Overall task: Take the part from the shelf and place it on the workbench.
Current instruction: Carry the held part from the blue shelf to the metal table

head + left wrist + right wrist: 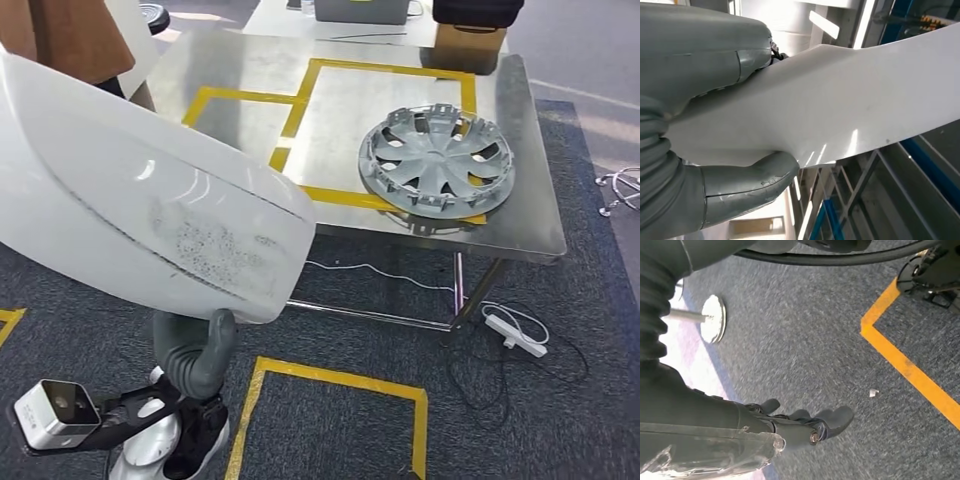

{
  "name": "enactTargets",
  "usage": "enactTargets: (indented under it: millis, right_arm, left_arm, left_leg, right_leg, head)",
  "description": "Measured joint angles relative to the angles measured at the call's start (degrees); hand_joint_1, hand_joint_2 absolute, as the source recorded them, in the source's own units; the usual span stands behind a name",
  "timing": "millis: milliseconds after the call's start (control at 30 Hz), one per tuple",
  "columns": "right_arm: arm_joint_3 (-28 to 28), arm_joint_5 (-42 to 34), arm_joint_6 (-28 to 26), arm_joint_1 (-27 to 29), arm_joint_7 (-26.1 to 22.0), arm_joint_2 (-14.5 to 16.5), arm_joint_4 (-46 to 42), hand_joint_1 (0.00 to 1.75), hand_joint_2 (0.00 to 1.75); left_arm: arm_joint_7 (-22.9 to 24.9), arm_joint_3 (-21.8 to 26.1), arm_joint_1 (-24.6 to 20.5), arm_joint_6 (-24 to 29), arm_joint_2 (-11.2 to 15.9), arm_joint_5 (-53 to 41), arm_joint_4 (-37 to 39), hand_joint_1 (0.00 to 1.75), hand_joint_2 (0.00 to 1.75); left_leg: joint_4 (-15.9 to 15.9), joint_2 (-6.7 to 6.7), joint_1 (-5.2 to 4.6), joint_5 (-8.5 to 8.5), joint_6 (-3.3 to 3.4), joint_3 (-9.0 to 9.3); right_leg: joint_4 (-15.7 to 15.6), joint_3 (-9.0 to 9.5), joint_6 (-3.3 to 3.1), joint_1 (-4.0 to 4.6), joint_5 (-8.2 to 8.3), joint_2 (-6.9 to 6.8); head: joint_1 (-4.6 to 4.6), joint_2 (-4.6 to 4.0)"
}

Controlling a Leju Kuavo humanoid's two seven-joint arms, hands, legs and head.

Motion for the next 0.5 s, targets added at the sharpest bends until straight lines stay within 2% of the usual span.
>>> enactTargets:
  millis: [33,67,100,133,167,200,267,333,367,400,467,500]
  right_arm:
    - [0.0,0.0,-0.01,0.01,-0.03,0.01,0.0,0.0,1.75]
    - [0.0,0.0,-0.01,0.06,-0.05,0.01,0.0,0.0,1.75]
    - [0.0,0.01,-0.01,0.12,-0.07,0.01,0.0,0.0,1.75]
    - [0.0,0.02,-0.01,0.16,-0.09,0.01,0.0,0.0,1.75]
    - [0.0,0.06,-0.01,0.17,-0.15,0.01,0.0,0.0,1.75]
    - [0.0,0.14,-0.03,0.13,-0.29,0.01,0.0,0.0,1.75]
    - [0.0,0.33,-0.13,0.13,-0.73,0.01,0.0,0.0,1.75]
    - [0.0,0.54,-0.29,0.36,-1.02,-0.01,0.0,0.0,1.75]
    - [0.0,0.62,-0.35,0.5,-1.07,-0.02,0.0,0.0,1.75]
    - [0.0,0.7,-0.41,0.54,-1.09,-0.03,0.0,0.0,1.75]
    - [0.0,0.79,-0.54,0.37,-1.06,-0.04,-0.01,0.0,1.75]
    - [0.0,0.85,-0.72,0.23,-1.01,-0.04,-0.01,0.0,1.75]
  left_arm:
    - [0.0,0.01,0.03,0.01,0.1,-0.01,0.02,1.69,1.75]
    - [0.01,0.01,0.04,0.02,0.18,-0.02,0.03,1.69,1.75]
    - [0.0,0.01,0.05,0.02,0.25,-0.03,0.04,1.69,1.75]
    - [0.0,0.01,0.04,0.02,0.28,-0.04,0.04,1.69,1.75]
    - [0.01,0.01,0.04,0.02,0.31,-0.04,0.04,1.69,1.75]
    - [0.0,0.01,0.03,0.02,0.31,-0.07,0.03,1.69,1.75]
    - [-0.01,0.02,0.07,0.09,0.32,-0.13,0.04,1.69,1.75]
    - [-0.01,0.04,0.08,0.17,0.32,-0.16,0.05,1.69,1.75]
    - [-0.01,0.04,0.05,0.19,0.29,-0.14,0.06,1.69,1.75]
    - [0.0,0.06,0.03,0.19,0.27,-0.11,0.06,1.69,1.75]
    - [0.0,0.09,0.1,0.2,0.23,-0.05,0.06,1.69,1.75]
    - [0.0,0.11,0.17,0.26,0.23,-0.06,0.06,1.69,1.75]
  left_leg:
    - [2.98,-0.17,0.01,-0.82,-0.06,-1.68]
    - [4.13,-0.23,0.03,-0.48,-0.07,-2.55]
    - [3.07,-0.34,0.08,0.98,-0.04,-2.32]
    - [0.21,-0.72,0.18,3.14,-0.01,-1.15]
    - [-3.54,-1.9,0.42,5.31,-0.04,0.54]
    - [-7.17,-3.37,0.75,6.69,-0.03,2.15]
    - [-10.87,-5.53,1.1,7.45,0.25,3.72]
    - [-11.22,-4.99,1.01,7.41,1.05,3.8]
    - [-11.32,-4.51,1.0,7.49,1.51,3.88]
    - [-11.43,-3.99,1.04,7.59,1.94,3.98]
    - [-11.51,-2.94,0.94,7.6,2.51,4.07]
    - [-11.5,-2.41,0.82,7.55,2.67,4.08]
  right_leg:
    - [0.0,0.01,-0.04,-0.02,0.0,0.7]
    - [0.0,0.03,-0.03,-0.05,0.0,1.44]
    - [0.01,0.07,0.01,-0.1,0.01,2.2]
    - [0.01,0.12,0.13,-0.19,0.03,2.98]
    - [0.03,0.09,0.35,-0.25,0.05,3.74]
    - [0.21,-0.07,0.65,-0.23,0.04,4.48]
    - [0.25,-0.54,1.43,-0.25,0.16,5.65]
    - [-0.08,-0.86,2.21,-0.46,0.41,6.39]
    - [0.12,-1.05,2.5,-0.43,0.25,5.69]
    - [1.17,-1.6,2.71,-0.33,-0.42,4.37]
    - [7.0,-4.35,2.95,-0.05,-3.56,0.91]
    - [11.03,-6.24,3.05,-0.04,-5.4,-0.07]
  head:
    - [-0.06,0.0]
    - [-0.05,0.0]
    - [-0.06,0.0]
    - [-0.05,0.0]
    - [-0.08,0.0]
    - [-0.14,0.0]
    - [-0.23,0.0]
    - [-0.28,0.0]
    - [-0.23,0.0]
    - [0.0,0.0]
    - [0.39,0.0]
    - [0.49,0.0]
